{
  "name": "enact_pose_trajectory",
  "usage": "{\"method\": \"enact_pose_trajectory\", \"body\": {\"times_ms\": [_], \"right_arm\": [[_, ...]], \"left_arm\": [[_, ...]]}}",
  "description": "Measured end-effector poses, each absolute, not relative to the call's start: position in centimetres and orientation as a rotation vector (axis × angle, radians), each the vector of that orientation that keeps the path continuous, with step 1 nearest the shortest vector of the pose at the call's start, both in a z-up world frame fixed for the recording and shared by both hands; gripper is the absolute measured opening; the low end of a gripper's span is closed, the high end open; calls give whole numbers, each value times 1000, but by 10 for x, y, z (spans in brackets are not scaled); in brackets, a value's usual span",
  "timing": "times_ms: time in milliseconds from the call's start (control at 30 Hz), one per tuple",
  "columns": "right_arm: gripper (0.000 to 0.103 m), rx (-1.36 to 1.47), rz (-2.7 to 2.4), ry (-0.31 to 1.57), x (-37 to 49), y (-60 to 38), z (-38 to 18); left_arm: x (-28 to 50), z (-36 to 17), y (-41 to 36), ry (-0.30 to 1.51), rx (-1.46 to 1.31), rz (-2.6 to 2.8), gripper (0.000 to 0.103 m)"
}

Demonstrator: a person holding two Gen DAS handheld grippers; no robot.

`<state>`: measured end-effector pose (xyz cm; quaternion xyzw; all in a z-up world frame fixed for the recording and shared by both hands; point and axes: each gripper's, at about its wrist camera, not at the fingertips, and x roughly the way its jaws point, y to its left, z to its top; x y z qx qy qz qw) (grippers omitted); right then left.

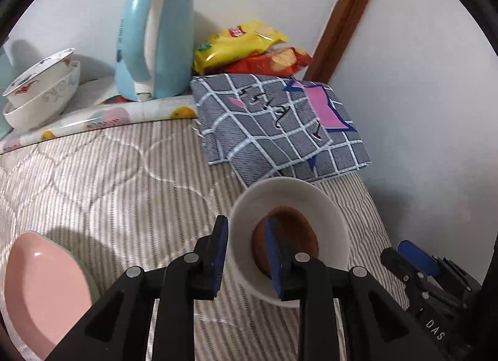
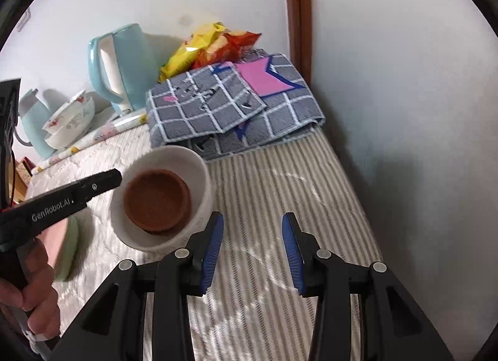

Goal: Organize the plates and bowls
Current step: 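Lower the small brown bowl into the white bowl with the left tool and open it, then grasp the white bowl rim with the right tool while the left tool grasps it too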

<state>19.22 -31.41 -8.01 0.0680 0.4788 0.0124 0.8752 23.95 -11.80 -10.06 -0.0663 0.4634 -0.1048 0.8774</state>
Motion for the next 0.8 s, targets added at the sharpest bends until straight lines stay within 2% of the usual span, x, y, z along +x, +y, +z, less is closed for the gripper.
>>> {"method": "enact_pose_trajectory", "body": {"times_ms": [400,567,800], "right_arm": [[39,192,89,1031,219,-297,-89],[25,164,87,1067,227,-289,-100],[23,116,82,1099,239,-277,-111]], "left_arm": [[246,-120,-106,1033,-155,-204,23],[251,-126,-105,1047,-151,-217,23],[257,-134,-107,1075,-143,-222,23]]}}
